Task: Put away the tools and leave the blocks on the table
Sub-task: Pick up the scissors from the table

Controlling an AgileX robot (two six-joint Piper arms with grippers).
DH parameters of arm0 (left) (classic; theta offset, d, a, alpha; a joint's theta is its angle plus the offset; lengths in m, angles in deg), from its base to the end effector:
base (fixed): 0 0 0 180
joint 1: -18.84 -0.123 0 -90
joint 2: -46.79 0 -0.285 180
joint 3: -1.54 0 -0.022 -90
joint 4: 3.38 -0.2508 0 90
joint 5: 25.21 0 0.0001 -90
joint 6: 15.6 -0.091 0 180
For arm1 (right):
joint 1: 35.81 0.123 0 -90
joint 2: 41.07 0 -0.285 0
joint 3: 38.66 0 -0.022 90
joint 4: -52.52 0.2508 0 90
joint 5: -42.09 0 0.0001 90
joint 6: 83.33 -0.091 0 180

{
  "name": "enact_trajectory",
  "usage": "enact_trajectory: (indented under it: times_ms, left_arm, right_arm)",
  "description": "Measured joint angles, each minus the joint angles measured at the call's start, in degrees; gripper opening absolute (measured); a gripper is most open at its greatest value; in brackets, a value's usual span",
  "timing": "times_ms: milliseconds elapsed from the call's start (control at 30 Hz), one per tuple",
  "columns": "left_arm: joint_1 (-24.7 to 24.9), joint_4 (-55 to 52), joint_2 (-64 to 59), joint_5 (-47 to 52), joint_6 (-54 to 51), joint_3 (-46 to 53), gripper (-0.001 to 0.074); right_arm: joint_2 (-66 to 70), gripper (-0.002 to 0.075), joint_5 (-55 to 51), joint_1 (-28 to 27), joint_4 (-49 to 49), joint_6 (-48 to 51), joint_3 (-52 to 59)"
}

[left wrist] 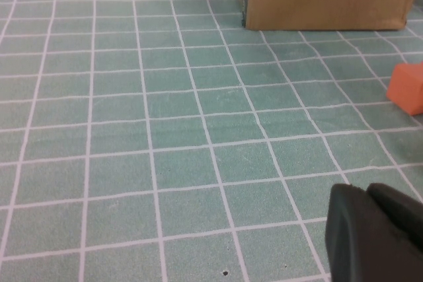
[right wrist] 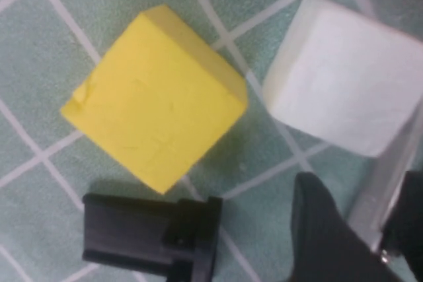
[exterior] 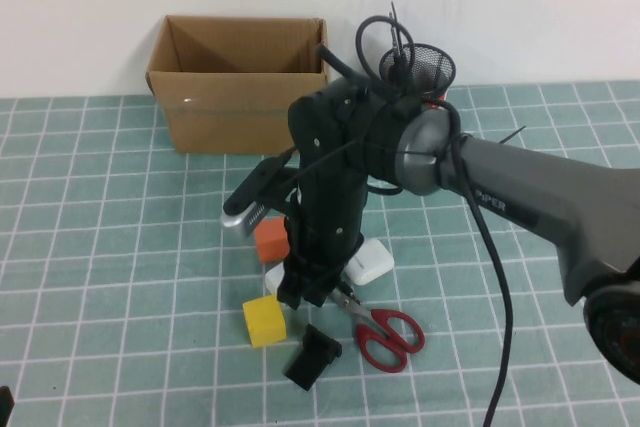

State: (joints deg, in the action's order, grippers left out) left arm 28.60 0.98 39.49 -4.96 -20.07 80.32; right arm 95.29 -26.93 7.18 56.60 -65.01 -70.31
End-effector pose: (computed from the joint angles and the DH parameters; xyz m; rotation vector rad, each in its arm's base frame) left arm 0.0521 -0.0114 0.1727 0.1823 1.8481 -0.1382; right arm 0.3355 0.3210 0.1870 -1.5244 2.6373 0.1367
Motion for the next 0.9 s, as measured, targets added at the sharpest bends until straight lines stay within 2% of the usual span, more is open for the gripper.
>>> enact_trajectory:
  times_ms: [900]
  left_arm:
    - [0.0,0.0,0.0,0.0,0.0,0.0,-0.0004]
  right_arm:
    - [2.5,0.0212,0.8,-0.1,-2.4,-0.8,-0.5]
